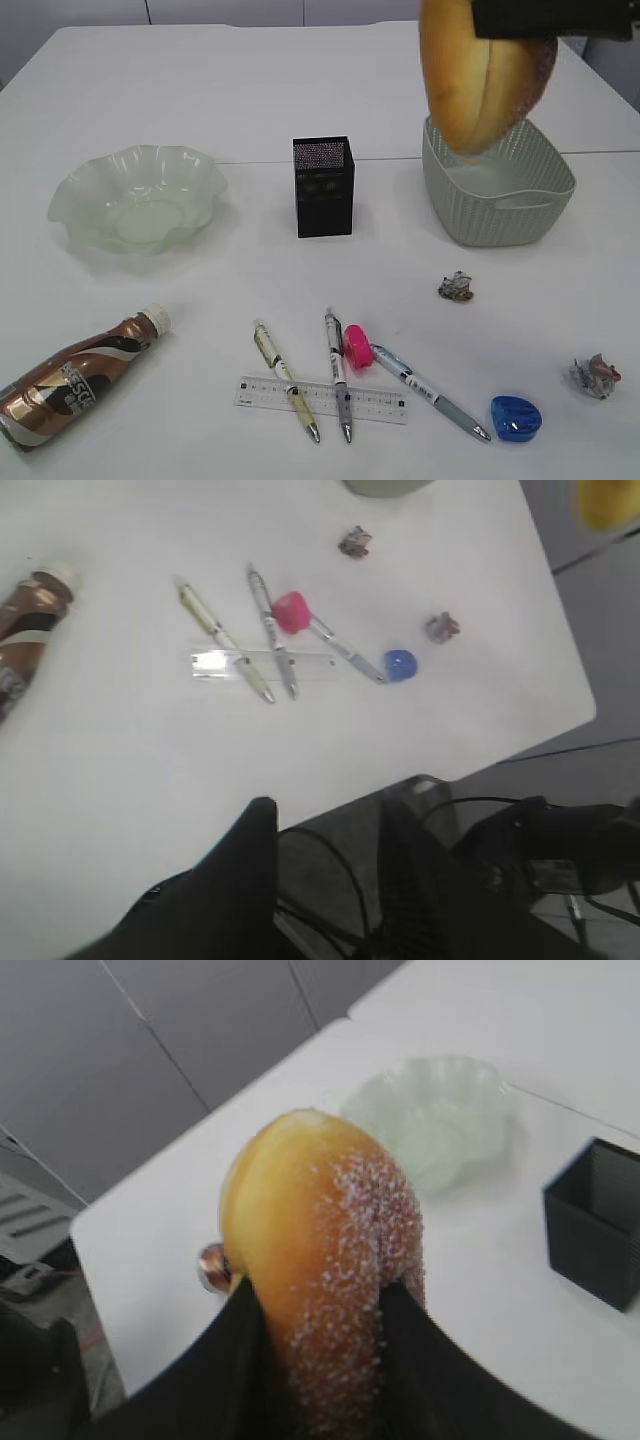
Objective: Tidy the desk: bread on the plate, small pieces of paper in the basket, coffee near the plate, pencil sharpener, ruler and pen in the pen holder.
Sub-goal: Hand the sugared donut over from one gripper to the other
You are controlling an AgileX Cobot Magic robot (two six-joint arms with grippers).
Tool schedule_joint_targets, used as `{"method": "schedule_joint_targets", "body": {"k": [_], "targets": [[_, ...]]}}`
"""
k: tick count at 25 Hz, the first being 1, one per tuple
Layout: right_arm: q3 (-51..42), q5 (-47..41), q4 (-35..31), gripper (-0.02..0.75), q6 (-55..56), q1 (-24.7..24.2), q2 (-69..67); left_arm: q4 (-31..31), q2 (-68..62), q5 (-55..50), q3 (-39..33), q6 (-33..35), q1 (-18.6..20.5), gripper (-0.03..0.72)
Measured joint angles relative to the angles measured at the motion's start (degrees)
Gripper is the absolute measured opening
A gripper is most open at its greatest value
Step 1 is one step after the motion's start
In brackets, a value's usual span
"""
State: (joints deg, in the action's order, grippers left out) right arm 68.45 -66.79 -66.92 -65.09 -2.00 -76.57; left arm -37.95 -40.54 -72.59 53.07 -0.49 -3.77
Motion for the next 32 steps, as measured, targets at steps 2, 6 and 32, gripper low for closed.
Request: {"method": "schedule_joint_targets", "body": {"k": [2, 6, 32], "targets": [[0.00, -1.63, -4.61, 0.225, -1.36, 0.00, 0.04, -4.16, -2.06, 0.22, 0.00, 3.05, 0.00, 0.255], [0.00, -2.29, -8.17, 0.225, -2.11, 0.00, 0.13, -12.09, -6.98, 0.69, 0.00, 11.16, 0.00, 0.283], [0.00, -2.50, -17.10, 0.223, -6.79, 9.09, -4.26, -38.62, -33.58, 3.29, 9.11, 35.82, -2.72, 0.540]]}}
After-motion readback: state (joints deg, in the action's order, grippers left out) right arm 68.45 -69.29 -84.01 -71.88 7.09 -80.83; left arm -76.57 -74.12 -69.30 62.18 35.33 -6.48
